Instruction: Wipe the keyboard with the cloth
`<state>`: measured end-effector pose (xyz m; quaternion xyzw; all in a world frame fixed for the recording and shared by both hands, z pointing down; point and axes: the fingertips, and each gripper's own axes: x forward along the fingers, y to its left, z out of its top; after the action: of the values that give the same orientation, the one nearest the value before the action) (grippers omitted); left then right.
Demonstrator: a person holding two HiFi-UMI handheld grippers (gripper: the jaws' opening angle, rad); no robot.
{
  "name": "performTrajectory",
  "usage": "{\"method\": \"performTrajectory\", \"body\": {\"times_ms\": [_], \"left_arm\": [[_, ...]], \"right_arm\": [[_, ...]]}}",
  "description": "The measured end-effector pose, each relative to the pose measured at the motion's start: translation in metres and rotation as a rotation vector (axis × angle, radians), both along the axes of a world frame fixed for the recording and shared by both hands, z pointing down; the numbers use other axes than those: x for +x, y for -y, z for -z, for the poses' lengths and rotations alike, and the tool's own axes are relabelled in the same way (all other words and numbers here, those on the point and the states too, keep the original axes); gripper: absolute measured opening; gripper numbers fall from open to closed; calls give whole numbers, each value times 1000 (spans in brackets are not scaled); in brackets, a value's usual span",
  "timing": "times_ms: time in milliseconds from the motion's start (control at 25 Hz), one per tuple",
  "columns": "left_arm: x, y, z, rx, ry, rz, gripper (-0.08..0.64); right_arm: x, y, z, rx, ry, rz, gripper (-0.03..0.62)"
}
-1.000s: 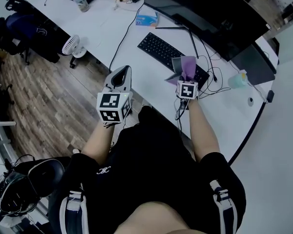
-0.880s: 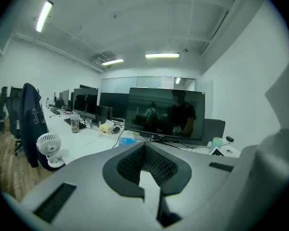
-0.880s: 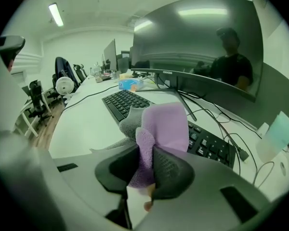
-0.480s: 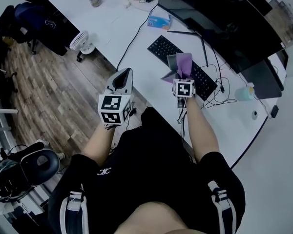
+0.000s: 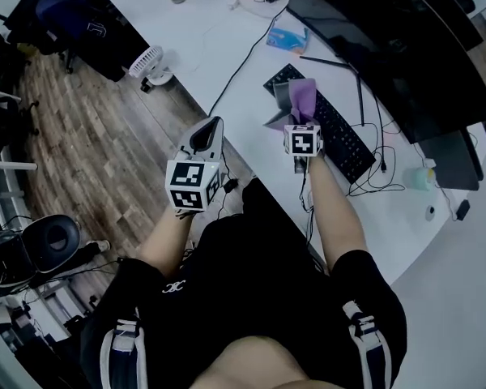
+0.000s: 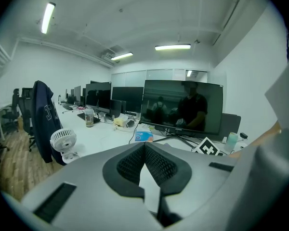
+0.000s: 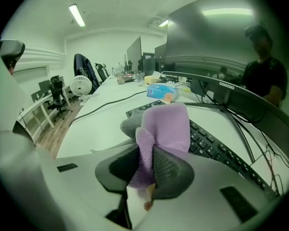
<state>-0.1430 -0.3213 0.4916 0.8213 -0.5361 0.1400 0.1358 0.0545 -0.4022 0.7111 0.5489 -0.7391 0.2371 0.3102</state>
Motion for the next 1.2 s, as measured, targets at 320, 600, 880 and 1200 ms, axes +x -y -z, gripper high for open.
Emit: {"method": "performTrajectory", "body": {"times_ms": [320, 600, 880, 1200], "left_arm": [[-23, 25, -10, -27, 6, 43, 14], [-43, 37, -15, -43, 15, 84, 14], [-55, 35, -9, -30, 14, 122, 14], [-47, 19, 12, 26, -12, 114, 14]], "right_arm": [[-45, 47, 3, -12, 17, 59, 97], [-68, 79, 4, 7, 40, 82, 97], [-83, 83, 16, 34, 45, 89, 97], [-63, 45, 102, 210, 113, 23, 97]]}}
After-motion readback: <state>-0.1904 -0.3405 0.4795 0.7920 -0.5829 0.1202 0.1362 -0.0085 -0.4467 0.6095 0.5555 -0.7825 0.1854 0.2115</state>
